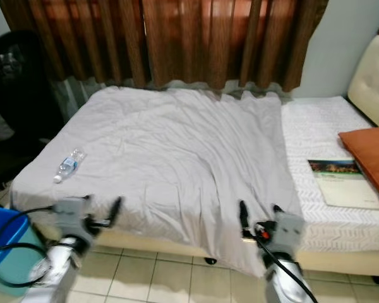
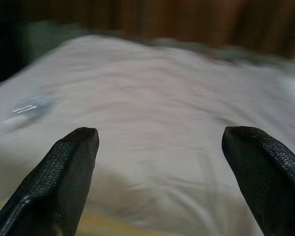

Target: Clean up the room

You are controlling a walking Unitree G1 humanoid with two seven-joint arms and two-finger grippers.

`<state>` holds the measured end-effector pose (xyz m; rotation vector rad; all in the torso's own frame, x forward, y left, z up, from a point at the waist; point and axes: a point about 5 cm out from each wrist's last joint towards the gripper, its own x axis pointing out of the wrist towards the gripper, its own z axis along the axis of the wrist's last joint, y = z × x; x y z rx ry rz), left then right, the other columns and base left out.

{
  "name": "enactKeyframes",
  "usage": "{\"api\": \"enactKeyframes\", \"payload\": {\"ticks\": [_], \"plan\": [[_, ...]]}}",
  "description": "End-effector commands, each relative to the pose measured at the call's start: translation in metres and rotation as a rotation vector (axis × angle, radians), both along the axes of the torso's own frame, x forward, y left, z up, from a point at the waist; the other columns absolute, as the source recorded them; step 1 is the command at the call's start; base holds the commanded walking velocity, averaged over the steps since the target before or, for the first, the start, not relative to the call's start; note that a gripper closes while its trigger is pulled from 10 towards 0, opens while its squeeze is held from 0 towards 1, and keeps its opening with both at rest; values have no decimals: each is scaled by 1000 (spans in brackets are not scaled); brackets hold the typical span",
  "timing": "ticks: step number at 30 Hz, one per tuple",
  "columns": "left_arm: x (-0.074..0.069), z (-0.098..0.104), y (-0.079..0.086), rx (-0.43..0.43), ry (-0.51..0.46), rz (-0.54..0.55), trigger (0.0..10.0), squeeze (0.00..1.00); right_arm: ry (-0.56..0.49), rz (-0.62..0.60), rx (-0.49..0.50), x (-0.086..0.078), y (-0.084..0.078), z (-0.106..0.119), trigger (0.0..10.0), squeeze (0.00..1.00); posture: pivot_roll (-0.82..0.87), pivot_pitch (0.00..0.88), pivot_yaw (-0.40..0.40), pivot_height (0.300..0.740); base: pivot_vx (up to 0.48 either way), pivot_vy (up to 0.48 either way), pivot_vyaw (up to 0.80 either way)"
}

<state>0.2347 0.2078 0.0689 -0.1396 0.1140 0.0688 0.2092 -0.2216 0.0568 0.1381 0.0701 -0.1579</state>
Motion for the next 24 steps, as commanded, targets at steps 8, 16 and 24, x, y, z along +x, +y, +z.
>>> {"api": "enactKeyframes", "payload": {"ticks": [8,16,24], "plan": [[4,10,-32,187,-12,-254,10000,0,-26,66,21,-3,17,6,10000,0,7,0,22,740,0,0,-98],[18,4,-43,183,12,-366,10000,0,-47,305,-66,30,54,15,10000,0,-1,0,21,740,134,121,-647],[21,0,-45,188,10,-362,10000,0,-40,279,-54,39,50,14,10000,0,12,0,14,740,344,335,248]]}}
